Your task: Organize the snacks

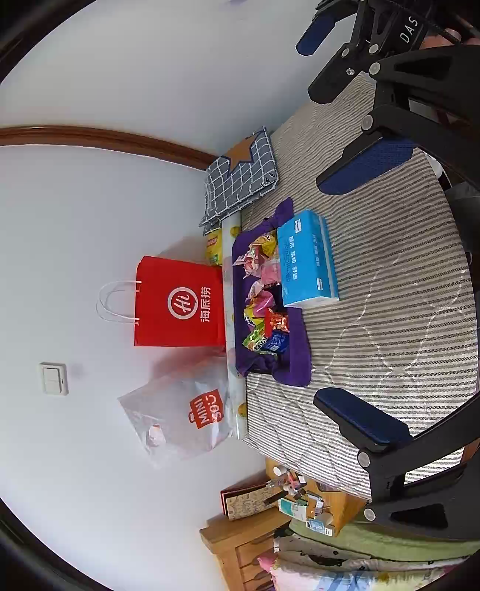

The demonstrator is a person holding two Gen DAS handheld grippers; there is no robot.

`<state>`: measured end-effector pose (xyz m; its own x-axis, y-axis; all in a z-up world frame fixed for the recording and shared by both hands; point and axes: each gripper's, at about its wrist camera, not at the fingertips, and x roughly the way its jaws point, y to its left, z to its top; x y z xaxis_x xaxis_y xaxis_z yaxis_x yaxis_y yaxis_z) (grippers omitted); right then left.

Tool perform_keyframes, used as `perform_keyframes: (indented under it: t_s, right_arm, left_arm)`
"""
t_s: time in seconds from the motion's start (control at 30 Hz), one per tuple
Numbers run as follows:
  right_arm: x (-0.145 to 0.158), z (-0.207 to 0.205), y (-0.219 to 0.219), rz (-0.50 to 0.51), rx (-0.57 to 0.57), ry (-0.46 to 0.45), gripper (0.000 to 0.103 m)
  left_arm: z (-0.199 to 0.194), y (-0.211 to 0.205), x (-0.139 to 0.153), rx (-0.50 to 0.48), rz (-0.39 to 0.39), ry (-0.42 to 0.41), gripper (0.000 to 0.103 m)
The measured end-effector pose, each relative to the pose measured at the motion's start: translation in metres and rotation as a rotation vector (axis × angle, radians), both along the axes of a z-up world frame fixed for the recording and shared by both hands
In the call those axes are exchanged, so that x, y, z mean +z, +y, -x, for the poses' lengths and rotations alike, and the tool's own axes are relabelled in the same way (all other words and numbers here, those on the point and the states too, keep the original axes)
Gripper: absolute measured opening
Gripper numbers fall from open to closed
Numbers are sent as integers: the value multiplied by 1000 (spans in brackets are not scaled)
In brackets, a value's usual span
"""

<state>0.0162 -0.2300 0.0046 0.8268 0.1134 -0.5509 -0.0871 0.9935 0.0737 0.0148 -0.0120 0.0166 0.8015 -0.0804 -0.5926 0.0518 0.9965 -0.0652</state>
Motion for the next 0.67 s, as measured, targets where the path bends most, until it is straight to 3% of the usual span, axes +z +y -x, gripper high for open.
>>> perform_keyframes:
  t_s: [0.67]
  right_arm:
    - [1,2,2,-4,-3,-5,101]
  left_arm:
    - [0,0,2,1,-6,-5,103]
